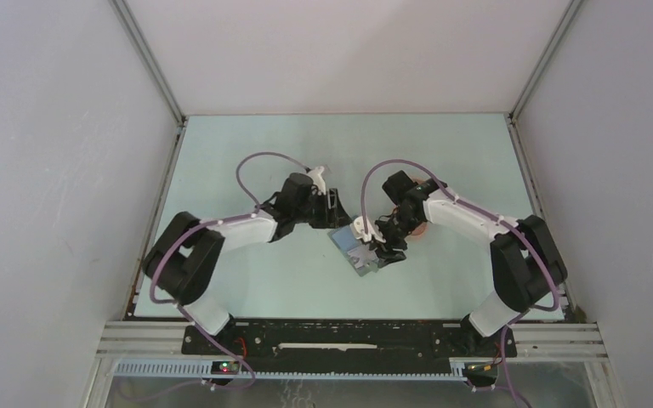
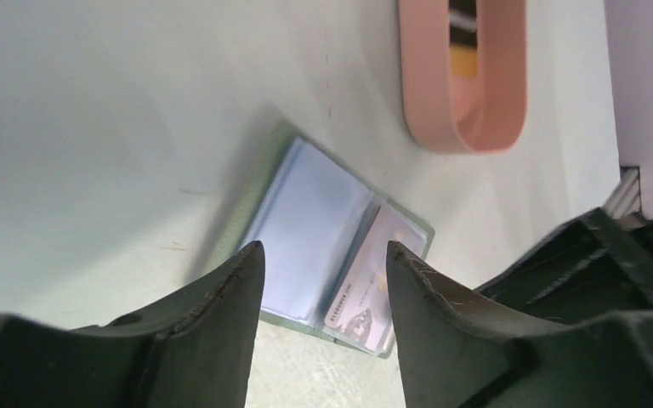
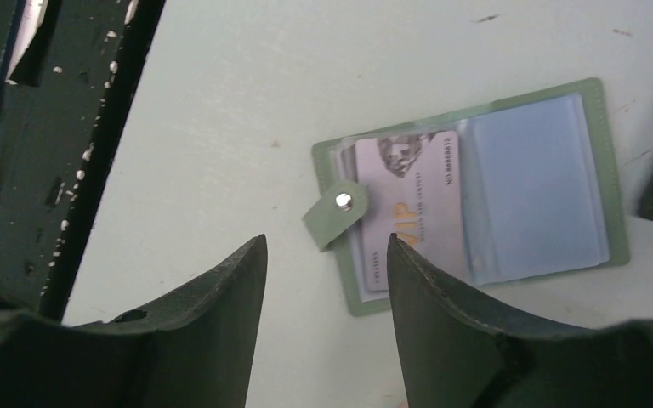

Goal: Put the credit cards into the card holder
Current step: Close the card holder at the center of the board.

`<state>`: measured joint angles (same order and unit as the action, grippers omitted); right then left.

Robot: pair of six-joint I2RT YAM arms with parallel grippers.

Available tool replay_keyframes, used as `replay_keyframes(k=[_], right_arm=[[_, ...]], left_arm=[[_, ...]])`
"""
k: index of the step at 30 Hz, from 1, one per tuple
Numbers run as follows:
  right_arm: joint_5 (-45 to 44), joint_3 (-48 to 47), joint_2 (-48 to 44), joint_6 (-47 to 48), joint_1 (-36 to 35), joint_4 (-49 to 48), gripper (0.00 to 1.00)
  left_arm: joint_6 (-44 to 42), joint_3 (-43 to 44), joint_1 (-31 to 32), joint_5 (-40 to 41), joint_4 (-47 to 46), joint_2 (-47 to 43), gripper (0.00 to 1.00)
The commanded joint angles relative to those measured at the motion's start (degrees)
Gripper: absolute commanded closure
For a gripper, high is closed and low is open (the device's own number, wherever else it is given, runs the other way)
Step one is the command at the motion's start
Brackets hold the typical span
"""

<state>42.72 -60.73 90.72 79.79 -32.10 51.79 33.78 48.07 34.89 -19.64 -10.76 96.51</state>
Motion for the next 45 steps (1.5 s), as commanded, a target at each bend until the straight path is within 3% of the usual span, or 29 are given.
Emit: replay_keyframes(k=[1, 6, 15, 20, 26, 31, 36, 40, 45], right_arm=[[0.73, -5.32, 5.65, 0.39, -1.35, 3.18, 0.36], [-2.68, -12.28, 13.03, 1.78, -2.58, 7.19, 0.34], [-7.42, -17.76, 19.14, 5.95, -5.50, 13.42, 0.38], [-8.80, -16.79, 19.26, 6.83, -6.61, 15.46, 0.46], [-9.06, -14.59, 16.97, 6.78, -7.17, 15.34, 0.66], [-9.37, -10.78, 13.23, 6.34, -7.35, 12.34, 0.78], [-10.04, -7.98, 11.48, 5.83, -7.37, 9.84, 0.84], [-11.01, -6.02, 10.78, 4.82, -7.46, 7.64, 0.91], [-12.92, -3.62, 10.12, 4.26, -7.54, 4.67, 0.93]], left_arm=[[-4.50, -1.95, -3.66, 6.89, 2.14, -8.73, 0.36], [-5.73, -2.14, -6.96, 4.08, 3.65, -9.47, 0.34], [-5.57, 2.05, -7.21, -3.62, 5.35, -1.04, 0.34], [-5.59, 4.56, -7.21, -8.08, 6.85, 3.87, 0.35], [-5.57, 6.39, -7.21, -12.76, 8.11, 7.64, 0.37], [-7.87, 8.37, -7.21, -11.91, 14.23, 9.47, 0.37], [-9.67, 10.08, -7.22, -11.64, 18.26, 10.73, 0.39], [-8.99, 10.63, -7.21, -13.81, 18.80, 11.58, 0.47], [-9.22, 10.67, -6.61, -16.19, 20.14, 11.81, 0.48]])
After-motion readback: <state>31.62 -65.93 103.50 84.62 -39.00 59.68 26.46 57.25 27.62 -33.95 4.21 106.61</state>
